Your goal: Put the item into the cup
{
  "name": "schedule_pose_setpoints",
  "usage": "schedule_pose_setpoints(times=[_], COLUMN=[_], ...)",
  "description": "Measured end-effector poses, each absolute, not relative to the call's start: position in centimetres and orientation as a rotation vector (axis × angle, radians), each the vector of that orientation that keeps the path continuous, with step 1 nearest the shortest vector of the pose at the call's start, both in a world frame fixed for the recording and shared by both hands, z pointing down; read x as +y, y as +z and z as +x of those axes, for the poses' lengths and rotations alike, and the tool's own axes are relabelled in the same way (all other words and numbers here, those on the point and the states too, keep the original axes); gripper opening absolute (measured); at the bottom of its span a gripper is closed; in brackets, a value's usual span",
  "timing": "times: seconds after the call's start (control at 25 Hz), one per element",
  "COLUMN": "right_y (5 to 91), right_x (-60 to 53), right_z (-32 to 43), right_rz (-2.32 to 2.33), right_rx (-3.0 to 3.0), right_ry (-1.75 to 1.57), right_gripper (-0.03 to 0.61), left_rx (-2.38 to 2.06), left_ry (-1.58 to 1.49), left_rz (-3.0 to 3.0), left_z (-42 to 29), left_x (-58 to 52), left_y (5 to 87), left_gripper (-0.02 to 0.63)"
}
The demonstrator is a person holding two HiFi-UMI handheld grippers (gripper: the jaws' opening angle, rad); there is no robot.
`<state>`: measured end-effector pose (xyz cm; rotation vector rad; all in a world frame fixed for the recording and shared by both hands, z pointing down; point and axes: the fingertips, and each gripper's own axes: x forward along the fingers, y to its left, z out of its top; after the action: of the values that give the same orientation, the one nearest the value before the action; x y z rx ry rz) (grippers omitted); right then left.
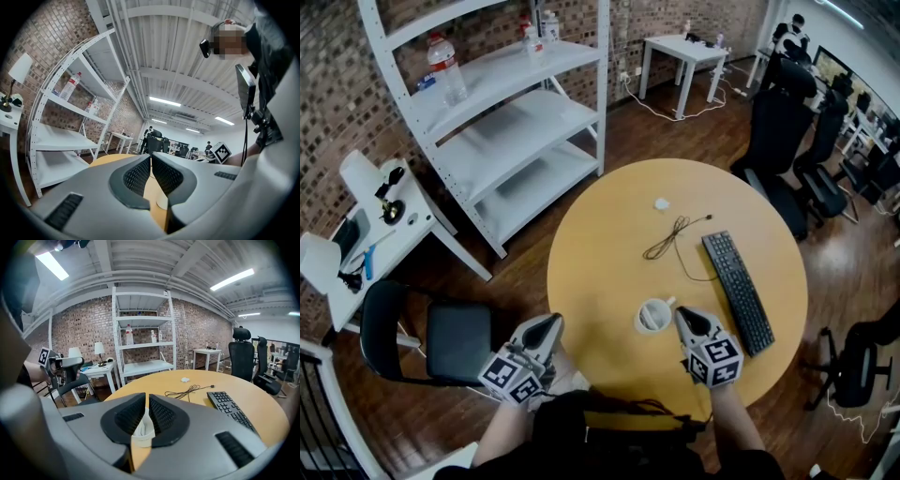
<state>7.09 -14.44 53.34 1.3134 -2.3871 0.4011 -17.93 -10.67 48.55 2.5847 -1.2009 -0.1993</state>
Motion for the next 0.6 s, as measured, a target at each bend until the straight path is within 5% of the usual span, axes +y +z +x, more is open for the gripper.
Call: schedule_pose_setpoints(times=[0.6], right_y=[48.2], right_x=[-9.7], right_z=[17.2], right_rz=[1.803], right_rx=[-2.360], right_ry=[0.301], right_gripper=[0.028], left_rx=[-0.961], left_ry=[-0.175], left_rz=[2.746], left_z=[-11.2], left_x=[-12.7], left_y=[46.7], left_gripper=[0.005])
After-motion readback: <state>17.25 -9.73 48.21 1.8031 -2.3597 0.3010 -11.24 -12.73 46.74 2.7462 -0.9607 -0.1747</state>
